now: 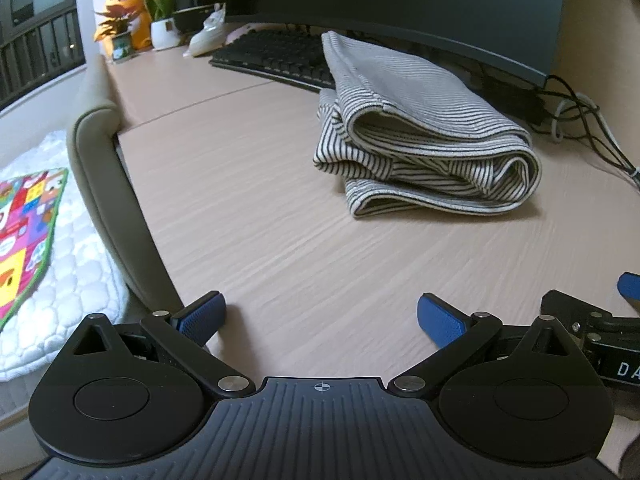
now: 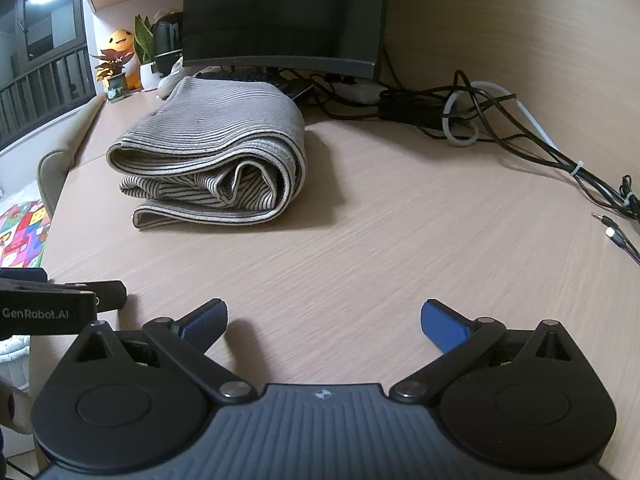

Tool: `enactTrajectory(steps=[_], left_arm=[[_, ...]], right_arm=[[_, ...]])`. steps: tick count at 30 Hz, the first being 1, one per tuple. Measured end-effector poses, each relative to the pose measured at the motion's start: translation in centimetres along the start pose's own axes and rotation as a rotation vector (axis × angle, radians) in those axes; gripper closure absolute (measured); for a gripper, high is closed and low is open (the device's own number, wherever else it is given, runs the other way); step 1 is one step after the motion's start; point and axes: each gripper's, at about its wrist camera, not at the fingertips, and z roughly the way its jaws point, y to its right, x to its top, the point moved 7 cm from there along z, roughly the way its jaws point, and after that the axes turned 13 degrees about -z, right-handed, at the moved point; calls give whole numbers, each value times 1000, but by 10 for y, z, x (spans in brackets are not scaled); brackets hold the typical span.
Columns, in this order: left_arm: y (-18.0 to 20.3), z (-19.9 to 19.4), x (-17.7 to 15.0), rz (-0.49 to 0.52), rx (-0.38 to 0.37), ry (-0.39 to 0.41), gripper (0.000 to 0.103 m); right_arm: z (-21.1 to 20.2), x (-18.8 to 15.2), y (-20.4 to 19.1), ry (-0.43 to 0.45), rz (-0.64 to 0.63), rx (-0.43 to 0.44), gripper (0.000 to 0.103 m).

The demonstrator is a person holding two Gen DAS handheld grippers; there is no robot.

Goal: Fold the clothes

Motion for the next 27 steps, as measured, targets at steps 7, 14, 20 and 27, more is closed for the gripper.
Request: enactTrajectory(steps=[7, 14, 20, 27], left_arm=[[-1, -2, -2, 3, 1, 5, 0], [-1, -2, -2, 0, 4, 11, 0], [1, -1, -2, -2, 4, 24, 0], [4, 2, 0, -3, 4, 42, 0]], right_arm=[[-1, 1, 2, 7, 22, 5, 0], [0, 1, 2, 6, 20, 4, 0], [-1, 0, 3, 7, 20, 5, 0], [-1, 1, 3, 10, 20, 14, 0]])
